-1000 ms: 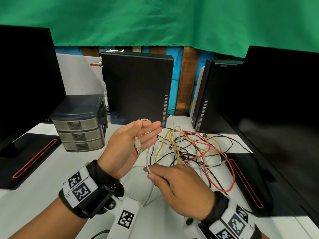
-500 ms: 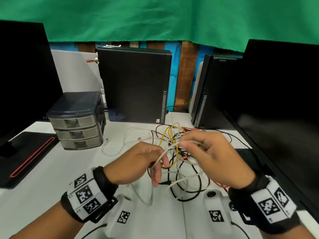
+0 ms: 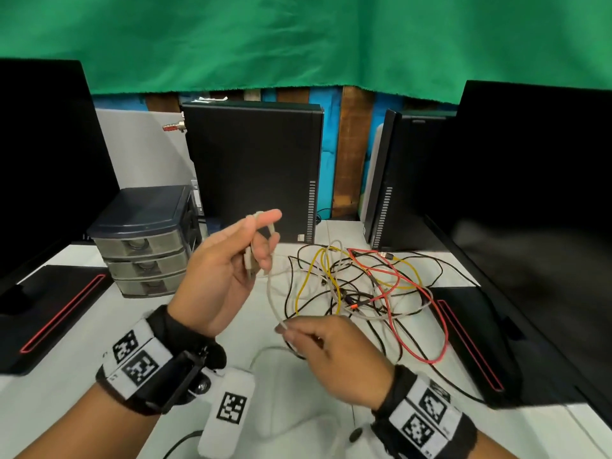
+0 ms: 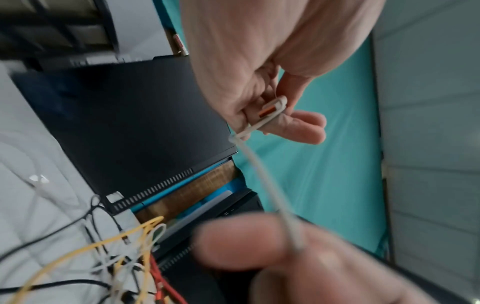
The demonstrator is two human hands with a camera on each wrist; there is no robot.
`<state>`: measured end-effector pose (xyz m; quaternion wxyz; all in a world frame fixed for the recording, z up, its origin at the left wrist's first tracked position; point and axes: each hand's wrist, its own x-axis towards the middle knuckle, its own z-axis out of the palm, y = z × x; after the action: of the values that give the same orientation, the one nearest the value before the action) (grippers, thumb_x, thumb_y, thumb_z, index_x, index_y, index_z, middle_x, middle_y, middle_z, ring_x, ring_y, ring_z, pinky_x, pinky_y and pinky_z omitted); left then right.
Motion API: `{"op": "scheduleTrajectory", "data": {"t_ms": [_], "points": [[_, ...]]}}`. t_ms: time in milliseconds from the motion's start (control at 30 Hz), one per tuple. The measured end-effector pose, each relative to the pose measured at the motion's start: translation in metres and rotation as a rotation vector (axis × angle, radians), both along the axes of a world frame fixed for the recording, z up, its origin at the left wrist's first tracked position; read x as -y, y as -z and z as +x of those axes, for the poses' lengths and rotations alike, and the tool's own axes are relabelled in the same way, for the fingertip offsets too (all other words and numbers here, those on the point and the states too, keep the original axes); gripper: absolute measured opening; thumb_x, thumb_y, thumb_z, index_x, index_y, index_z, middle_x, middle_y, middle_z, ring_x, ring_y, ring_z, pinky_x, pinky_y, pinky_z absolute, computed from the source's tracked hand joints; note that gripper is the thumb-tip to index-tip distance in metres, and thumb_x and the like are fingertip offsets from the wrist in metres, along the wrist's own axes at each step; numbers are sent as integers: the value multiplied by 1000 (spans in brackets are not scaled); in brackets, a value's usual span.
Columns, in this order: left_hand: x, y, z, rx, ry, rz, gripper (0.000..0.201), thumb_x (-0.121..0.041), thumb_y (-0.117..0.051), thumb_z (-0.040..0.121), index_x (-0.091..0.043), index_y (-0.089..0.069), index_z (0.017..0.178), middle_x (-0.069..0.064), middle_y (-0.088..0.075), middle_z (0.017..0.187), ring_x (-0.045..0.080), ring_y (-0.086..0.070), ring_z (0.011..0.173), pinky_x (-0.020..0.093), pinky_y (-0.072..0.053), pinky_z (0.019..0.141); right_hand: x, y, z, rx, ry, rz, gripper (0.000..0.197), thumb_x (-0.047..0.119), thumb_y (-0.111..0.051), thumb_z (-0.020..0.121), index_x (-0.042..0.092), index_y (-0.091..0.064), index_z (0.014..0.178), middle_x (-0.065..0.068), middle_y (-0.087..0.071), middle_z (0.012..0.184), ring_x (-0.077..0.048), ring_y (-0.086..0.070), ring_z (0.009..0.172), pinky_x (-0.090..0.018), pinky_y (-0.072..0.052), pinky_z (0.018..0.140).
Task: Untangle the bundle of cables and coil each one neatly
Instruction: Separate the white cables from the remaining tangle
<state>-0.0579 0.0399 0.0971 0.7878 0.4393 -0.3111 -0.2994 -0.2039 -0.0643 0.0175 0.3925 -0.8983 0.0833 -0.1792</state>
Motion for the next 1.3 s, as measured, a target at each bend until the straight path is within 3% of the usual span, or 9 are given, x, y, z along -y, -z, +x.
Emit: {"op": "scheduleTrajectory", "data": {"t_ms": [167, 333, 433, 633, 767, 1000, 1100, 1200, 1300], "points": [[4, 21, 11, 412, -96, 250, 54, -22, -43, 106, -23, -71, 59, 20, -67, 69, 15, -67, 107, 29, -41, 109, -13, -27, -11, 27, -128, -153, 37, 35, -45, 105, 5, -64, 95, -10, -52, 66, -22, -42, 62, -37, -42, 64], [6, 39, 6, 724, 37, 439, 45, -42, -46, 103, -25, -71, 70, 4, -67, 58, 33, -69, 71, 41, -53, 82, -4, -47, -19, 83, -107, -134, 26, 29, -51, 103, 14, -66, 88, -1, -48, 61, -16, -42, 57, -32, -39, 58], [3, 35, -2, 609, 216, 434, 34, -29, -43, 106, -27, -75, 95, 6, -64, 55, 28, -61, 55, 38, -53, 75, 17, -58, -24, 174, -21, -32, 18, 26, -56, 99, 23, -72, 91, 7, -58, 65, -10, -49, 59, -27, -44, 60], [-3, 19, -12, 238, 459, 231, 40, -24, -44, 98, -1, -73, 113, 7, -49, 41, 24, -51, 49, 30, -47, 103, 42, -59, -20, 332, 100, 183, 14, 30, -67, 93, 21, -78, 90, -5, -74, 87, -30, -67, 84, -45, -54, 81], [-7, 10, -12, -4, 418, 52, 40, -23, -49, 95, 5, -70, 114, 3, -45, 45, 11, -48, 42, 31, -49, 101, 49, -40, -11, 325, 182, 201, 21, 20, -58, 99, 18, -76, 110, 16, -74, 86, -5, -69, 84, -19, -51, 75], [0, 13, -10, 3, 232, 25, 36, -22, -46, 96, -6, -76, 82, 18, -70, 96, 12, -69, 96, 27, -51, 100, 14, -5, 0, 9, 56, 83, 28, 26, -54, 103, 25, -69, 126, 27, -70, 108, 12, -63, 102, -16, -46, 94], [4, 20, -5, 275, 88, 129, 37, -28, -50, 101, -13, -76, 78, 16, -75, 93, 5, -63, 113, 27, -43, 101, 5, -19, -7, -23, -1, -14, 26, 25, -50, 104, 27, -71, 121, 18, -48, 54, -2, -49, 55, -11, -36, 61], [6, 26, -6, 616, 0, 249, 36, -20, -42, 106, -11, -73, 90, 6, -77, 83, 1, -66, 105, 16, -42, 94, -1, -36, -15, -45, -62, -69, 26, 27, -48, 104, 40, -70, 99, 11, -38, 51, -10, -39, 52, -22, -36, 56], [5, 36, -7, 952, -20, 341, 31, -29, -38, 107, -12, -63, 103, -8, -74, 85, 10, -70, 86, 29, -54, 81, 2, -50, -23, -87, -112, -120, 24, 27, -48, 104, 14, -66, 94, 8, -39, 56, -10, -39, 55, -29, -38, 60]]}}
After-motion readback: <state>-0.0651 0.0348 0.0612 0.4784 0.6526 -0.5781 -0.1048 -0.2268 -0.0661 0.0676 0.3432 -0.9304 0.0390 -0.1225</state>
